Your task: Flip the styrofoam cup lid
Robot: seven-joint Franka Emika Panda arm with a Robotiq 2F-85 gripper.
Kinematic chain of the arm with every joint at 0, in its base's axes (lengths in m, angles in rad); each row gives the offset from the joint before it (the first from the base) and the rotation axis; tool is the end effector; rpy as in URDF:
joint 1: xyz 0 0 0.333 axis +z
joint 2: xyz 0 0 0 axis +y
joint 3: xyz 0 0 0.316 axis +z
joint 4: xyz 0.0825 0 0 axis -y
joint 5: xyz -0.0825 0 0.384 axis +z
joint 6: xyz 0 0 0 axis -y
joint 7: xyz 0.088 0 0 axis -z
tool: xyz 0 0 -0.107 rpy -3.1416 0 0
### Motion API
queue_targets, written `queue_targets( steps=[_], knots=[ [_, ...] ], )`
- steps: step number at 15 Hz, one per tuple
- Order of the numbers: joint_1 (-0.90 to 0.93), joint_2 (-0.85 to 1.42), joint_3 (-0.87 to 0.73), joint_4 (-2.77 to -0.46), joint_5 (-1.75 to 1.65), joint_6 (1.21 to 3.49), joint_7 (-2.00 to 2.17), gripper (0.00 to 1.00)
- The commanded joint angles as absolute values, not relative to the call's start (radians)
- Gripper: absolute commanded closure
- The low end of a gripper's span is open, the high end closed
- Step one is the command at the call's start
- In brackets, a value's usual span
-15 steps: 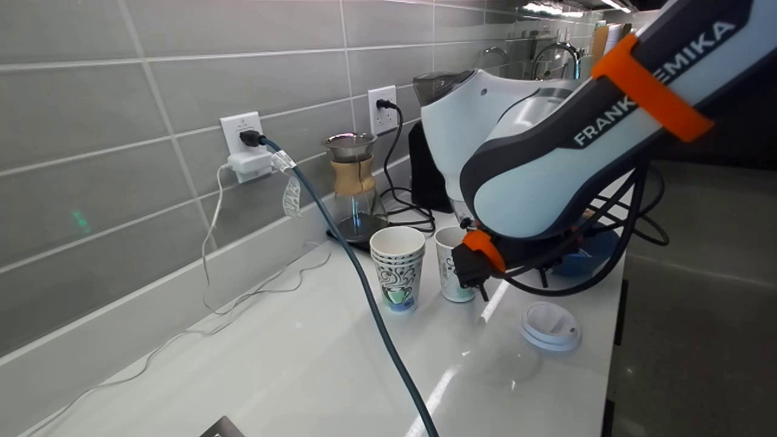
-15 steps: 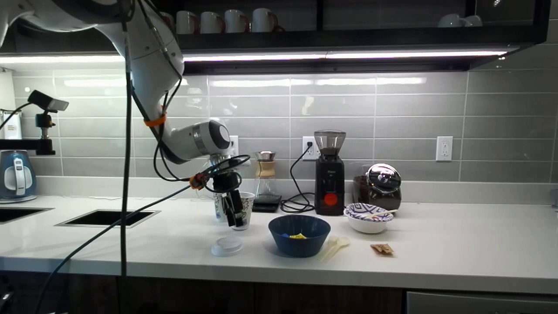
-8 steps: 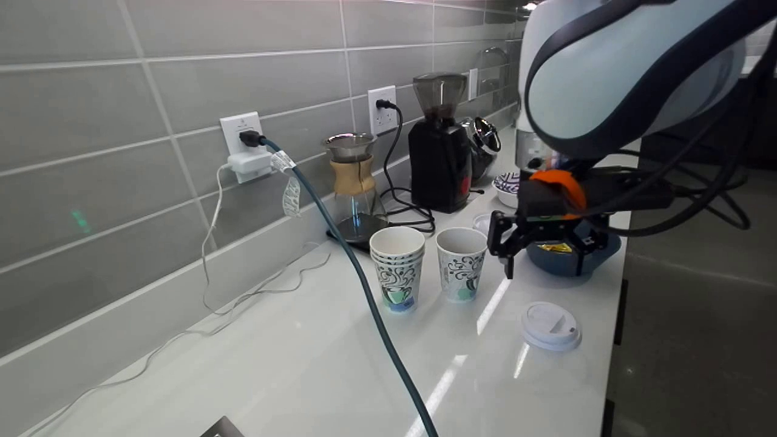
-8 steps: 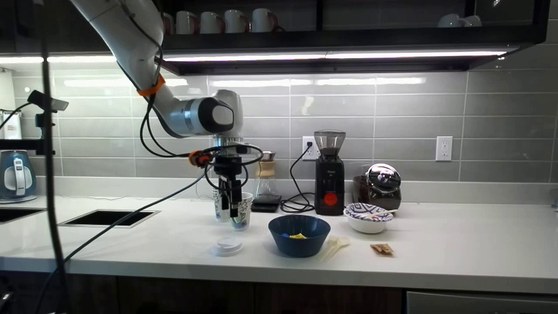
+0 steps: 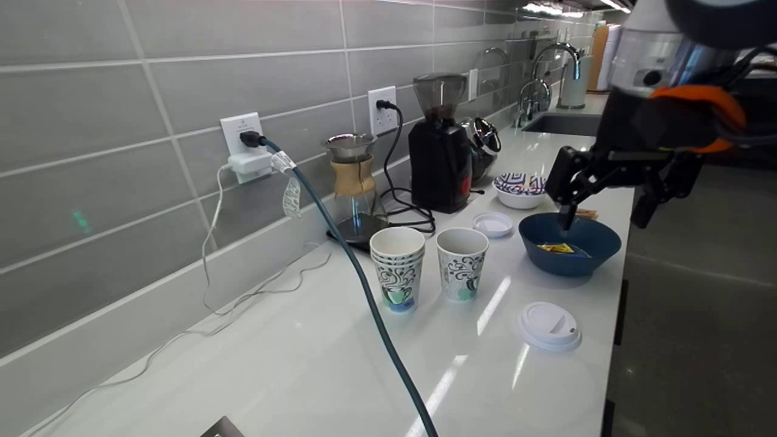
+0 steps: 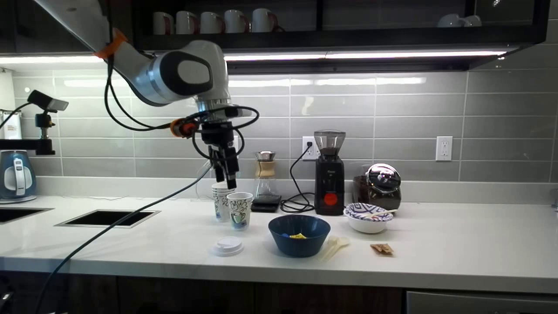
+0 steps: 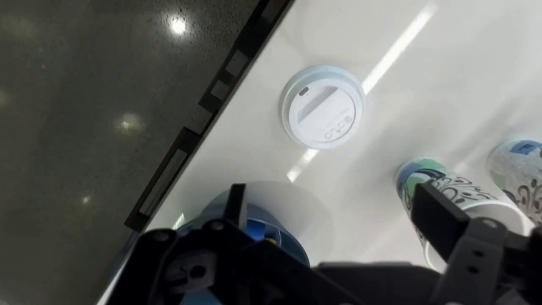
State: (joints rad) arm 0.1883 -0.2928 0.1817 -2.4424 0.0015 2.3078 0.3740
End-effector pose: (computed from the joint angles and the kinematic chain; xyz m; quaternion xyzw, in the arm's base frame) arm 0.4271 0.1671 0.4244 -0.9967 0.0042 -0.0807 0.0039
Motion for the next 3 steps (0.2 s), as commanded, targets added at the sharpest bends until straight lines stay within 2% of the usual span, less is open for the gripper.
queue_targets(
  steps=[1,2,3],
  knots=[
    [0.199,-0.507,0.174,-2.580,0.039,2.406,0.252,0.00],
    [0.171,-0.392,0.199,-2.492,0.013,2.346,0.312,0.00],
    [0.173,-0.436,0.199,-2.514,0.016,2.360,0.293,0.00]
  ],
)
